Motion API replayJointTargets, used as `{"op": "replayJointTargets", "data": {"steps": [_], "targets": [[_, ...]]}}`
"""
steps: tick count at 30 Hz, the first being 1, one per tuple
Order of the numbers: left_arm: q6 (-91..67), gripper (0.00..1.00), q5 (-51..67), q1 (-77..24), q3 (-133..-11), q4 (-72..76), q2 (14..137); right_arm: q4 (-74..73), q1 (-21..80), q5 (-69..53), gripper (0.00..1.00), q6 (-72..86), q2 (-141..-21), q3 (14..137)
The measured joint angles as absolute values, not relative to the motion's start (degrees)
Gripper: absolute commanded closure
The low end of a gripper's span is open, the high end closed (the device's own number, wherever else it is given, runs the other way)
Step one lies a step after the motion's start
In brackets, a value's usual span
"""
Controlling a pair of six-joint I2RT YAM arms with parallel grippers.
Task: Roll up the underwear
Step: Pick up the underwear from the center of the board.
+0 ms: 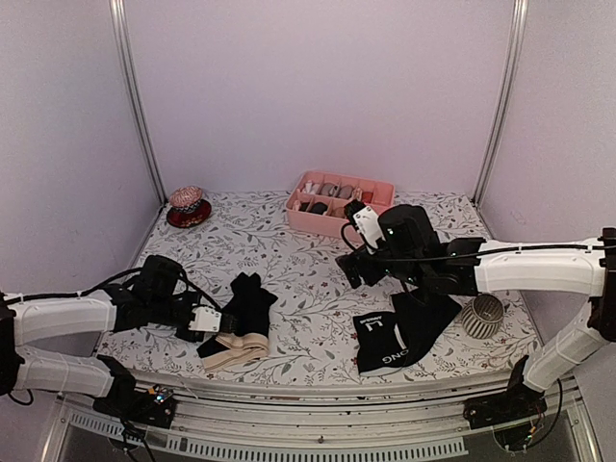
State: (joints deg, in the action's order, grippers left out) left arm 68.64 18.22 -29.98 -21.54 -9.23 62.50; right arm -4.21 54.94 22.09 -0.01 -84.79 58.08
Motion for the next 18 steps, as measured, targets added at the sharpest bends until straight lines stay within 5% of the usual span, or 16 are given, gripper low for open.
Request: {"op": "replayJointTargets", "data": {"steps": [18], "targets": [[43.9, 1.00, 21.6, -32.3, -43.9, -11.9, 77.3, 19.7, 71.4, 24.4, 0.01, -17.4, -85.4, 47.0]]}}
